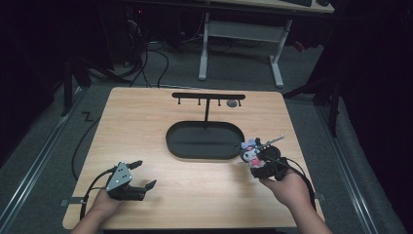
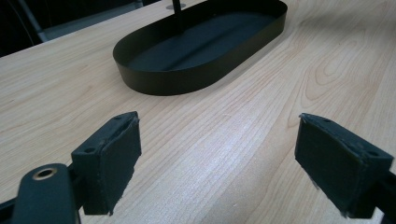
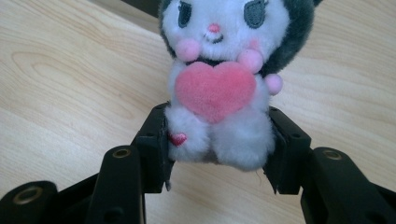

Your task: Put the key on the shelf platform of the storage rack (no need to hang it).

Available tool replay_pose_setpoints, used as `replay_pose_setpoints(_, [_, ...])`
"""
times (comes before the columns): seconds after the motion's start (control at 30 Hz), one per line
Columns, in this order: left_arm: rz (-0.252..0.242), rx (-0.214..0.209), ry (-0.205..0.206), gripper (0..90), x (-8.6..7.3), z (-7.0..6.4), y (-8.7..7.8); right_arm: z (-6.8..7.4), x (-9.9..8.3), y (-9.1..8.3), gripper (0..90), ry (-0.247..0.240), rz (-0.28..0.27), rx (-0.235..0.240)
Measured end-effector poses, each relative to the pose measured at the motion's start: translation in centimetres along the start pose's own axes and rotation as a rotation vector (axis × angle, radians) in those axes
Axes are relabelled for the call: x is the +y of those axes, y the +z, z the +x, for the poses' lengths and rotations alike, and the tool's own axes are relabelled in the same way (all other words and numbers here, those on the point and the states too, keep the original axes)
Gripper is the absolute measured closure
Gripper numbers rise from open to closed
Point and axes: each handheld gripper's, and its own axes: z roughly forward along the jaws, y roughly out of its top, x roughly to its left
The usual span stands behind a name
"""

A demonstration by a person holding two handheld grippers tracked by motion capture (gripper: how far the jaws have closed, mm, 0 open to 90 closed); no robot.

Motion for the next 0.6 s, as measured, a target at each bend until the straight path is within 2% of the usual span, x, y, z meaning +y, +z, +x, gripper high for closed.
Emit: replay_pose_setpoints(0.6, [-0.006,-0.001,-0.006,15.4,0.0,0.0,0.0,2.0,4.3,1.8,49.8,-0.014,-0.062,0.055])
